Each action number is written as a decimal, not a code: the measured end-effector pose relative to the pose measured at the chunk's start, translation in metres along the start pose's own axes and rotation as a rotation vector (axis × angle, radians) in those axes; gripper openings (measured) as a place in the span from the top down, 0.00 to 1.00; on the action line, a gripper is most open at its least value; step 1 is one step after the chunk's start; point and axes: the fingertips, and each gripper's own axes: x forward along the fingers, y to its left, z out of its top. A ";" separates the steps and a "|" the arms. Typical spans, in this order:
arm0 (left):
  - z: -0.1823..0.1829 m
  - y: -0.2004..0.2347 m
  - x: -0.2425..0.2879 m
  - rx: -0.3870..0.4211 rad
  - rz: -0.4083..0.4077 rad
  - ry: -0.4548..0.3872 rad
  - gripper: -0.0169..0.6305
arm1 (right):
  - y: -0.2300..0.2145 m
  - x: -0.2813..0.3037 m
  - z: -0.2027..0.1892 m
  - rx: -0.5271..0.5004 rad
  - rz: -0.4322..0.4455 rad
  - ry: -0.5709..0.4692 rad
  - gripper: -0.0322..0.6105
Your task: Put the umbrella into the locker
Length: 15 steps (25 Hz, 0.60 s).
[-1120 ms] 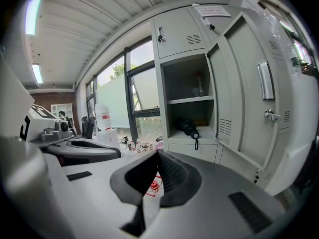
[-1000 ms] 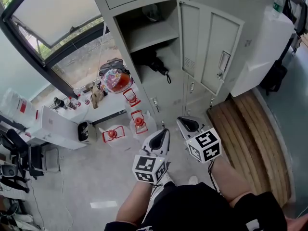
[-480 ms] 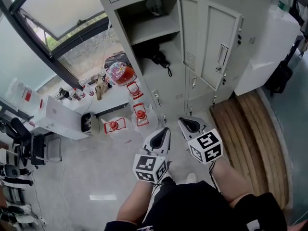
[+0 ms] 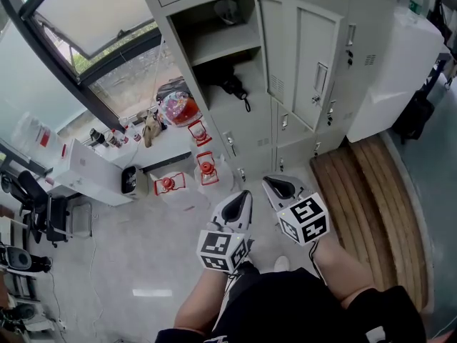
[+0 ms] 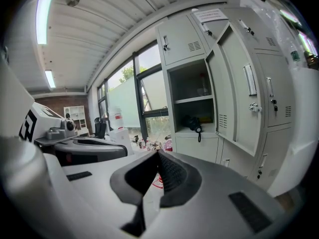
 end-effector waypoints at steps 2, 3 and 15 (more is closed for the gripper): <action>0.000 -0.003 0.000 0.003 0.001 0.000 0.95 | 0.001 -0.003 -0.001 0.003 0.004 0.000 0.87; 0.000 -0.004 0.000 0.004 0.001 0.000 0.95 | 0.001 -0.004 -0.002 0.005 0.008 0.001 0.87; 0.007 -0.009 -0.006 0.021 0.011 -0.014 0.95 | 0.006 -0.014 0.003 -0.008 0.012 -0.020 0.87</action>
